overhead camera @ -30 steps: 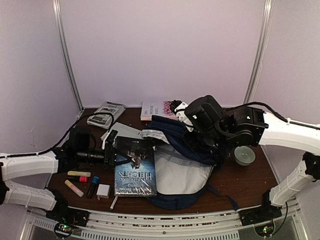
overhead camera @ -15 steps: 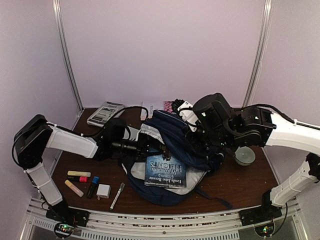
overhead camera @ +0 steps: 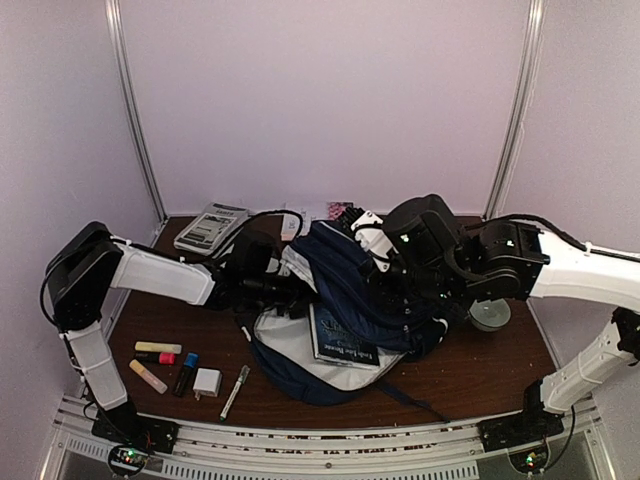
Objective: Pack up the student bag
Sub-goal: Place the book in the largest pocket of the bag, then pick up the book at the corner of the board.
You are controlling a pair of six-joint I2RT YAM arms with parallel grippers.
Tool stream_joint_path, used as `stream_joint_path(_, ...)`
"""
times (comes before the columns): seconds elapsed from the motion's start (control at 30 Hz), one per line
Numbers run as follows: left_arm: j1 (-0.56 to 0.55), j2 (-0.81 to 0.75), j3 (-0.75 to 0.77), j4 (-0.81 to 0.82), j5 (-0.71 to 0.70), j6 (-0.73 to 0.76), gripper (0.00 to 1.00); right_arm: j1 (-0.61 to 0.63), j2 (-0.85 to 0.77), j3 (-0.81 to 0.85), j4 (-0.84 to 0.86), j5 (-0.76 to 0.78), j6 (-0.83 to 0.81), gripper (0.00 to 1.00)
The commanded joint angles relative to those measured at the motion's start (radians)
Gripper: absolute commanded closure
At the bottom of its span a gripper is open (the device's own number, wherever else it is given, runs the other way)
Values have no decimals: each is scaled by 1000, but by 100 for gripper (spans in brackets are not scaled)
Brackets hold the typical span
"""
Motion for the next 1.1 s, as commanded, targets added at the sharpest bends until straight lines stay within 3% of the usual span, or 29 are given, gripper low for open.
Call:
stream_joint_path(0.0, -27, -84, 33, 25, -106, 46, 29, 18, -37, 16, 139, 7, -9, 100)
stream_joint_path(0.13, -41, -215, -6, -108, -194, 125, 17, 18, -45, 3, 135, 31, -7, 100)
stream_joint_path(0.37, -79, -542, -36, -626, -580, 329, 9, 9, -88, -60, 140, 37, -1, 100)
stream_joint_path(0.63, -61, -833, -150, -984, -961, 340, 2, 9, -87, -174, 153, -148, -4, 100)
stream_joint_path(0.83, 87, -959, -221, -986, -970, 394, 2, 13, 7, -149, 145, -208, 14, 100)
stream_joint_path(1.07, 452, -993, -299, -755, -717, 454, 2, 16, 63, -121, 161, -241, 37, 100)
